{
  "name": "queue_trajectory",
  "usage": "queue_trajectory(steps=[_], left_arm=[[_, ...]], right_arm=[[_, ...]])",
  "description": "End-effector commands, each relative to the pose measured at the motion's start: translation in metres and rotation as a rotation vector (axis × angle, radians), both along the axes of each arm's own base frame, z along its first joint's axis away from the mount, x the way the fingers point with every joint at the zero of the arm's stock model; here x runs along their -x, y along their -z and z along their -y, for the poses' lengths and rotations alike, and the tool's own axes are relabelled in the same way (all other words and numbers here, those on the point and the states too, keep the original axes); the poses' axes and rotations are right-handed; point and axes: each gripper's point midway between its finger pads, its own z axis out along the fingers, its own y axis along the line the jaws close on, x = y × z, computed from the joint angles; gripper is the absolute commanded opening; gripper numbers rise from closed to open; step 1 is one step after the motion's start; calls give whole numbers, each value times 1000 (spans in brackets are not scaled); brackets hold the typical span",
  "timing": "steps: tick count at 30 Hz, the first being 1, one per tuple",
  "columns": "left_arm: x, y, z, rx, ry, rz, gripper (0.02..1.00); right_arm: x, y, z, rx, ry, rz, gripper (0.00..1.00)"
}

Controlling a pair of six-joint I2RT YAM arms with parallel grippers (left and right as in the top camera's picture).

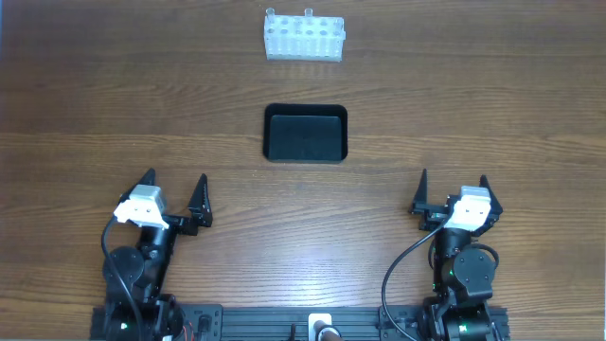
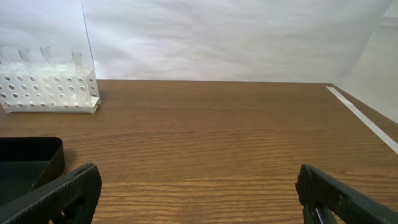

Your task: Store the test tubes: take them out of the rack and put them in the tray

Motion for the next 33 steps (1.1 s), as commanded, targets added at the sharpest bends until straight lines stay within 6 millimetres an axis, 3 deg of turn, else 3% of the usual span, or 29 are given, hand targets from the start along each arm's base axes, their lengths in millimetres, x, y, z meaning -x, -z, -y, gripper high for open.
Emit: queue_trajectory(steps=[1,19,25,29,33], left_arm=[[0,1,1,-10,8,3,1000],[-1,3,-9,-14,-48,-4,998],[-4,5,-25,-84,-140,-8,996],[-10,-7,-24,-154,-130,16,998],[-20,-34,-21,-154,-120,9,998]], right_arm=[[0,1,0,1,-2,2,993],[0,1,0,1,-2,2,991],[0,1,0,1,-2,2,991],[0,1,0,1,-2,2,993],[0,1,0,1,-2,2,991]])
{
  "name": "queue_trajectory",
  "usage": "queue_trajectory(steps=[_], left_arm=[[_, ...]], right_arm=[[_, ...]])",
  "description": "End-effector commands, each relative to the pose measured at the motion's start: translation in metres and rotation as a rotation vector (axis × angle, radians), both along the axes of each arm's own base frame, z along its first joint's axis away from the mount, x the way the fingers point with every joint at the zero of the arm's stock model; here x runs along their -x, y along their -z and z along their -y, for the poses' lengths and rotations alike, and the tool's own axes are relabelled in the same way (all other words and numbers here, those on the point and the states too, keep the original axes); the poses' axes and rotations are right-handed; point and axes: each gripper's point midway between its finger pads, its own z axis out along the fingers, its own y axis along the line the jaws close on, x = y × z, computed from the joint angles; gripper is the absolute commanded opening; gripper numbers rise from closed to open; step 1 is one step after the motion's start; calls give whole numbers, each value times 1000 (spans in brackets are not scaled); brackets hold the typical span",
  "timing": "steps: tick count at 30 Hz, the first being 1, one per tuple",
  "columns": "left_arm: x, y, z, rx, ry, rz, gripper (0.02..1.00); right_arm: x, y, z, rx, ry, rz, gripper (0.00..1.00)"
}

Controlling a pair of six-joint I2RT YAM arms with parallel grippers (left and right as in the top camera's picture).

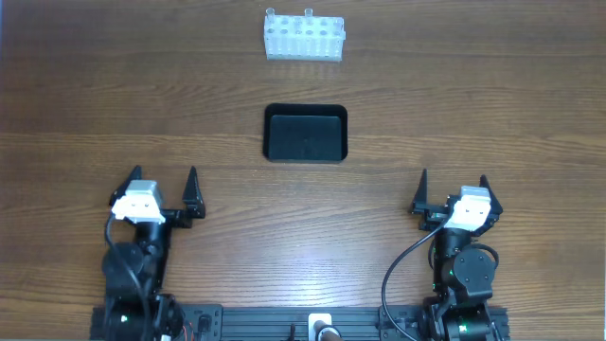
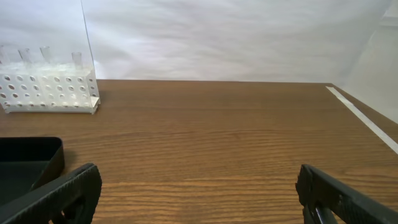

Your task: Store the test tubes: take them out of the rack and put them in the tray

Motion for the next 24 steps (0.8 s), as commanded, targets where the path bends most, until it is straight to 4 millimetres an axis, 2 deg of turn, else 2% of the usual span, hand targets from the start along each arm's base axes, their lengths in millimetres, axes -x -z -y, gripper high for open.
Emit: queue_trajectory(steps=[1,6,10,12,17,21,24], left_arm=[[-13,-43,0,-52,-5,11,998],[-47,-88,8,-52,22,-10,996],[-90,-111,20,-50,60,-61,998],[-121,-117,34,-53,92,-96,998],[-176,-116,64,-59,147,-138,998],[-228,-101,99,-61,198,-186,998],[-257,-87,120,-59,225,-212,998]], right_arm=[[0,1,0,1,-2,2,993],[0,1,0,1,-2,2,991],[0,1,0,1,-2,2,993],[0,1,0,1,-2,2,993],[0,1,0,1,-2,2,993],[0,1,0,1,-2,2,991],[0,1,0,1,-2,2,991]])
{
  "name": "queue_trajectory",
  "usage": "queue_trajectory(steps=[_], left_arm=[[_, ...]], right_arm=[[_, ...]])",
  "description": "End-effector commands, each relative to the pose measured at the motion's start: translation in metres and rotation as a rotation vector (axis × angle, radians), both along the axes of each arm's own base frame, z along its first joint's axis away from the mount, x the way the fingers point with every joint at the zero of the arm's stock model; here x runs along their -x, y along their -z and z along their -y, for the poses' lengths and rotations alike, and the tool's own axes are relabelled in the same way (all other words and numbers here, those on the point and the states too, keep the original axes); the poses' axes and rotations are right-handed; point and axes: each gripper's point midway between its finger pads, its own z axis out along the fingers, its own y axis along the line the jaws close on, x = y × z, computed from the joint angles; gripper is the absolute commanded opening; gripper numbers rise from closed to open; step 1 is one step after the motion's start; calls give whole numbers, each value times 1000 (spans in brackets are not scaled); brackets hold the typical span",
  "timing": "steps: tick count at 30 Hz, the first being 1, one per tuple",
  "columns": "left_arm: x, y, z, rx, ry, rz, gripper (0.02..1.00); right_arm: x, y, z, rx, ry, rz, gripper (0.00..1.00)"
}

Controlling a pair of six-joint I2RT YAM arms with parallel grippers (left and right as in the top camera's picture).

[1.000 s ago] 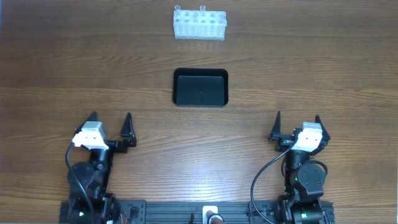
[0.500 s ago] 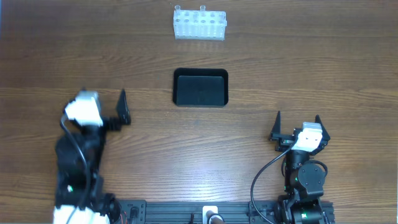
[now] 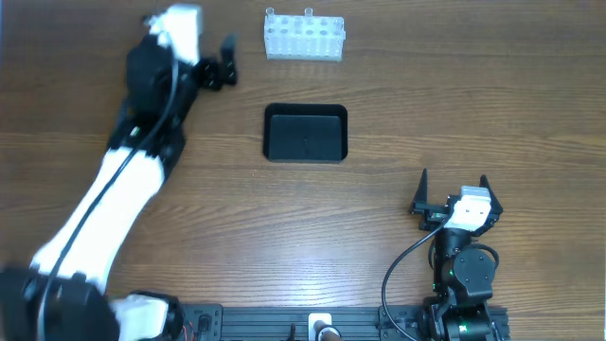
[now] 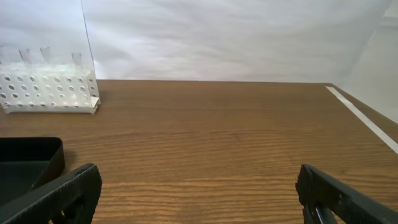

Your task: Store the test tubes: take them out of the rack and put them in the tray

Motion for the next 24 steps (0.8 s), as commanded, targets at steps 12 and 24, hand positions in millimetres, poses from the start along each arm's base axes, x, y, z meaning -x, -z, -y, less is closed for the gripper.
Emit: queue_trajectory(steps=[12,24], left_arm=[[-117,76,87,10,98,-96,998],[-146,123,88,6,47,-129,998]], right_arm=[[0,2,0,1,-2,0,991],[0,2,0,1,-2,0,993]])
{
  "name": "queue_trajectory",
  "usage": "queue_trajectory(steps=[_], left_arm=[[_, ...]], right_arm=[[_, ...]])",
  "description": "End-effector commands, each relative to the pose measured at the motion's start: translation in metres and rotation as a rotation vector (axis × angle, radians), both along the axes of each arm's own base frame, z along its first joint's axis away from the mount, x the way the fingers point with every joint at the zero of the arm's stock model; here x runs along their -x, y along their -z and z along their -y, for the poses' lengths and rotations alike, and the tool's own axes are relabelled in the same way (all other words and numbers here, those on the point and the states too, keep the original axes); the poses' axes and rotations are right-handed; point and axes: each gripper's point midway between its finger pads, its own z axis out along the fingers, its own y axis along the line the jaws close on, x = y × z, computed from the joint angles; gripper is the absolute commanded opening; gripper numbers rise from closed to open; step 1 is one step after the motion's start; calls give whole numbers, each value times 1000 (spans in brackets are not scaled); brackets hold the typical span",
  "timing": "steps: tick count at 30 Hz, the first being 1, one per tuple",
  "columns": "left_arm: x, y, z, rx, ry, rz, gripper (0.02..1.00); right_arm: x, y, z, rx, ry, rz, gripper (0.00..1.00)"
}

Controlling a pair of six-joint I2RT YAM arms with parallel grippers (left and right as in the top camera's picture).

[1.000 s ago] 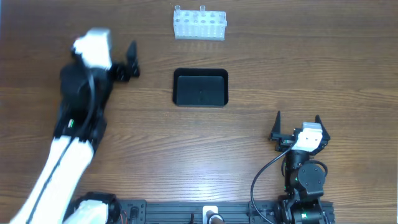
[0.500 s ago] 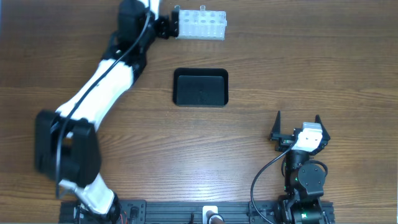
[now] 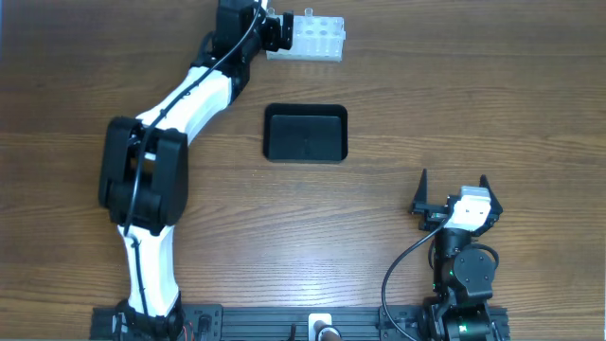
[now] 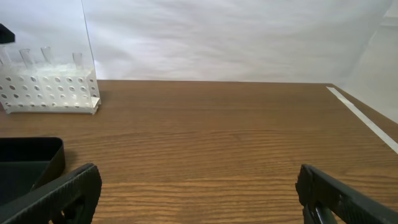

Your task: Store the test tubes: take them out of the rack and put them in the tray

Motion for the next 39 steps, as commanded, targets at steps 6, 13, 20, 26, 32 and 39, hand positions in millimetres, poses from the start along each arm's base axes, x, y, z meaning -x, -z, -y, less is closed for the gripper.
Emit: queue_trajectory(steps=[6,13,20,26,32,39], left_arm=[[-18,16,-7,11,-76,11,998],[-19,17,-7,6,-84,12,853],[-17,23,-1,4,-74,7,649],[-17,27,1,2,-70,2,595],[-16,31,5,0,-65,-4,448],[-16,30,8,2,-60,1,358]], right_arm=[[0,1,0,1,1,1,991],[0,1,0,1,1,1,993],[0,1,0,1,1,1,993],[0,1,0,1,1,1,993],[0,1,0,1,1,1,993],[0,1,0,1,1,1,993]])
